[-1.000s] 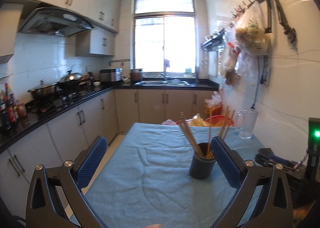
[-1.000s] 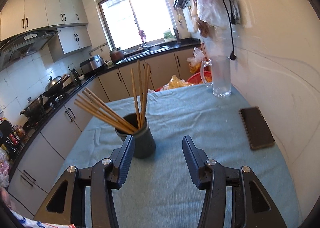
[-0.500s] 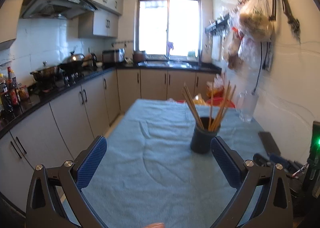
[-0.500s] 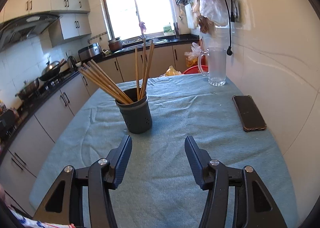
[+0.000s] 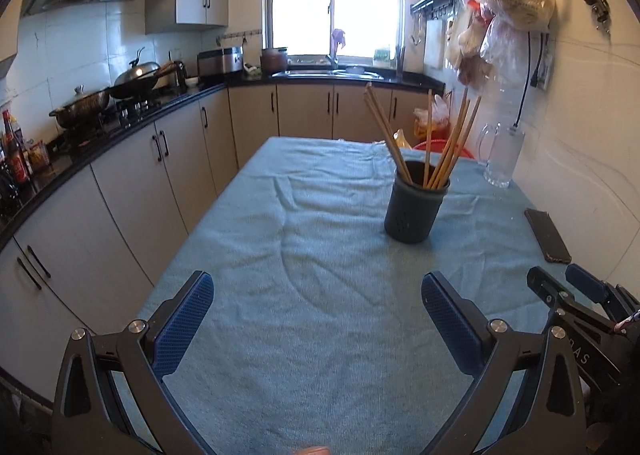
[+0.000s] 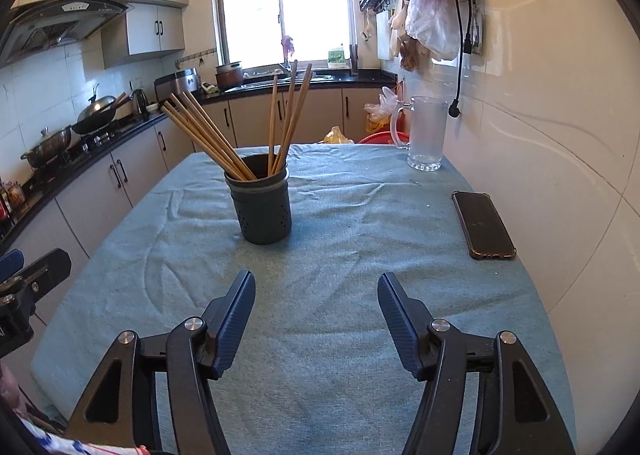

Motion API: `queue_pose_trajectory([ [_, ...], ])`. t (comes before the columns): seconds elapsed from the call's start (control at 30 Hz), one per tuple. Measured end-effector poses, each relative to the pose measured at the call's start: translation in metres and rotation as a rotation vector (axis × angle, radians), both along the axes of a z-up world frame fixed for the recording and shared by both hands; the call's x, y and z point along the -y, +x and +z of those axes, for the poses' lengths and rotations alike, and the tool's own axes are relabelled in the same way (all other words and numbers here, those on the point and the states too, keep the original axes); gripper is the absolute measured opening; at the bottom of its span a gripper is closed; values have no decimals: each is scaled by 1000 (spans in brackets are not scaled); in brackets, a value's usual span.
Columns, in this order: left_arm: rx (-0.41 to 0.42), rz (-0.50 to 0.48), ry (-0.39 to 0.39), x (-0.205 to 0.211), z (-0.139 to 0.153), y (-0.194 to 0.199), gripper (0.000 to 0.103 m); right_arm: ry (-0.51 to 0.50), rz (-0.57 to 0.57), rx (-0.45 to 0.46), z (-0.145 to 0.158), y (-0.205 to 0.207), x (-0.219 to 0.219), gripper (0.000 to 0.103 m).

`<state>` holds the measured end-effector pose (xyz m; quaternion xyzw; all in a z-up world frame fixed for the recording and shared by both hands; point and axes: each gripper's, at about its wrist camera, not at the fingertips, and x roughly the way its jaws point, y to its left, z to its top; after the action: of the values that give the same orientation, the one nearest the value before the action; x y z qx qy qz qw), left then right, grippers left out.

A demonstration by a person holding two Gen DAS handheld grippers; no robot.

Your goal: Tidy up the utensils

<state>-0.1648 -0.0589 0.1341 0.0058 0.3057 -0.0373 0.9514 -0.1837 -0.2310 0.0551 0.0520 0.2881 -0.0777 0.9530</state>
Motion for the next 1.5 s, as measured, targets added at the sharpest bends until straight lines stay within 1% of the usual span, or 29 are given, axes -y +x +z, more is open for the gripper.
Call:
queue_pose_trajectory([
  [0.17, -26, 18, 17, 4, -13, 4, 103, -12, 6, -21, -12, 4, -5, 69],
  [0.33, -45, 13, 33, 8, -20, 9, 103, -41, 20, -38, -19, 8, -11, 70],
  [0.63, -81, -8, 48, 14, -30, 18, 103, -17, -11, -51, -24, 13, -1, 71],
  [1.23, -122, -28, 45, 18, -38, 23, 103, -15, -12, -66, -27, 18, -3, 72],
  [1.5, -124, -29, 43, 18, -38, 22, 103, -13, -16, -62, -27, 17, -3, 72],
])
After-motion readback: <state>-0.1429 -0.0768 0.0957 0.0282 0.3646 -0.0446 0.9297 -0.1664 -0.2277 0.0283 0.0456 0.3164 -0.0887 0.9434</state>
